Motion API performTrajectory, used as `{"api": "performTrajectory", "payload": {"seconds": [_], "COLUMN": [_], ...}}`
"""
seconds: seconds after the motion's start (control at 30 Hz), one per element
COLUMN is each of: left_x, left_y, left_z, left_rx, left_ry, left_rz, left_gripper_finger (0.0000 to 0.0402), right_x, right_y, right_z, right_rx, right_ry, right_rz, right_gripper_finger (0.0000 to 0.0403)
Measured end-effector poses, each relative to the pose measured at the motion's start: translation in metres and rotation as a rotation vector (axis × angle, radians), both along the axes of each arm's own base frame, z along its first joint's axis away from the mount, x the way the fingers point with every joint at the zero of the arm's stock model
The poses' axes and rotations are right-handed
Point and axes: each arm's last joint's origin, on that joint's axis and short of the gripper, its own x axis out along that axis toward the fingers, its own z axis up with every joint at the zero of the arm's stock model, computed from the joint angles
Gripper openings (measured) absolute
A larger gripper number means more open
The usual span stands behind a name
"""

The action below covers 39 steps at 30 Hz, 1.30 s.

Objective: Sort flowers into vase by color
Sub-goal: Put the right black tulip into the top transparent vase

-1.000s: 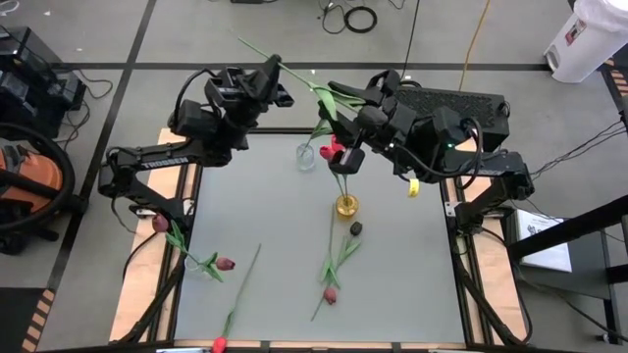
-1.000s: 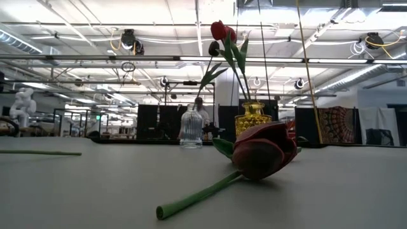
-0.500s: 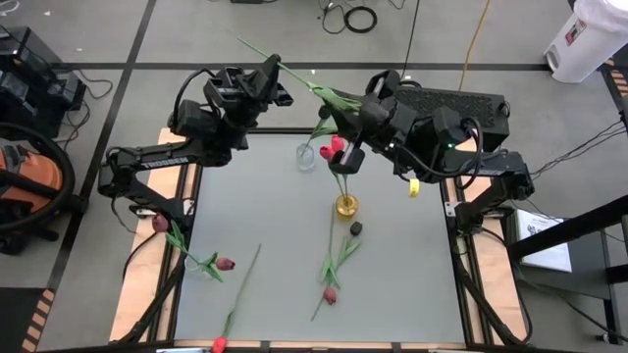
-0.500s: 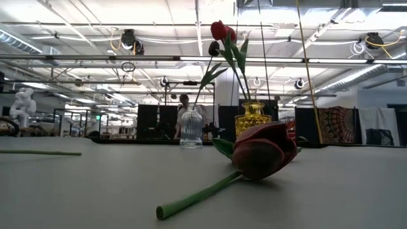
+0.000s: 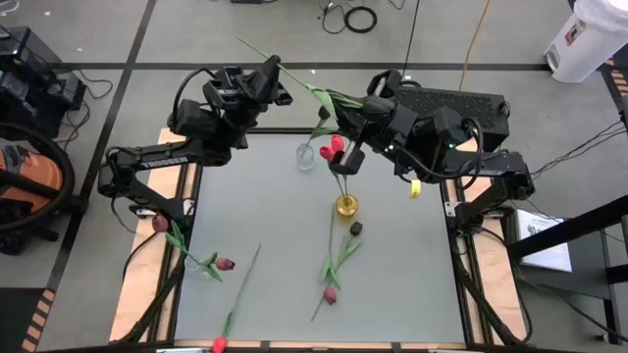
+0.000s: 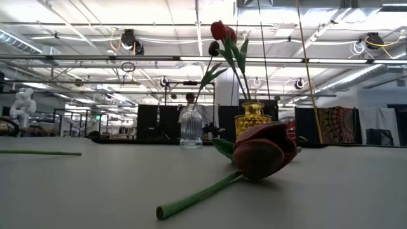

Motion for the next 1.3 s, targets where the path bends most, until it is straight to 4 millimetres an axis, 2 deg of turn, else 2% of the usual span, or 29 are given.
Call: {"api": "performTrajectory", "payload": {"seconds": [0.3, 0.43, 0.7, 0.93, 1.07, 1.3], "left_x": [0.001, 0.001, 0.007, 0.012, 0.004, -0.031], "left_y": [-0.001, -0.003, -0.004, 0.002, 0.008, 0.014], "left_z": [0.000, 0.000, -0.005, -0.012, -0.010, -0.004], "left_rx": [0.032, 0.075, 0.126, 0.184, 0.250, 0.359], "left_ry": [0.008, 0.019, 0.110, 0.241, 0.337, 0.581], "left_rz": [-0.034, -0.068, -0.090, -0.053, 0.007, 0.153], "left_gripper_finger": [0.0124, 0.0151, 0.0156, 0.0157, 0.0157, 0.0157], "right_x": [0.000, -0.001, -0.006, -0.023, -0.041, -0.078], "right_y": [-0.002, -0.003, -0.004, -0.008, -0.011, -0.014], "right_z": [-0.001, -0.001, 0.003, 0.011, 0.018, 0.027], "right_rx": [-0.014, -0.017, -0.041, 0.015, 0.065, 0.179], "right_ry": [0.028, 0.039, 0.041, 0.060, 0.105, 0.146], "right_rz": [-0.099, -0.169, -0.313, -0.418, -0.456, -0.421], "right_gripper_finger": [0.0001, 0.0000, 0.0000, 0.0000, 0.0000, 0.0000]}}
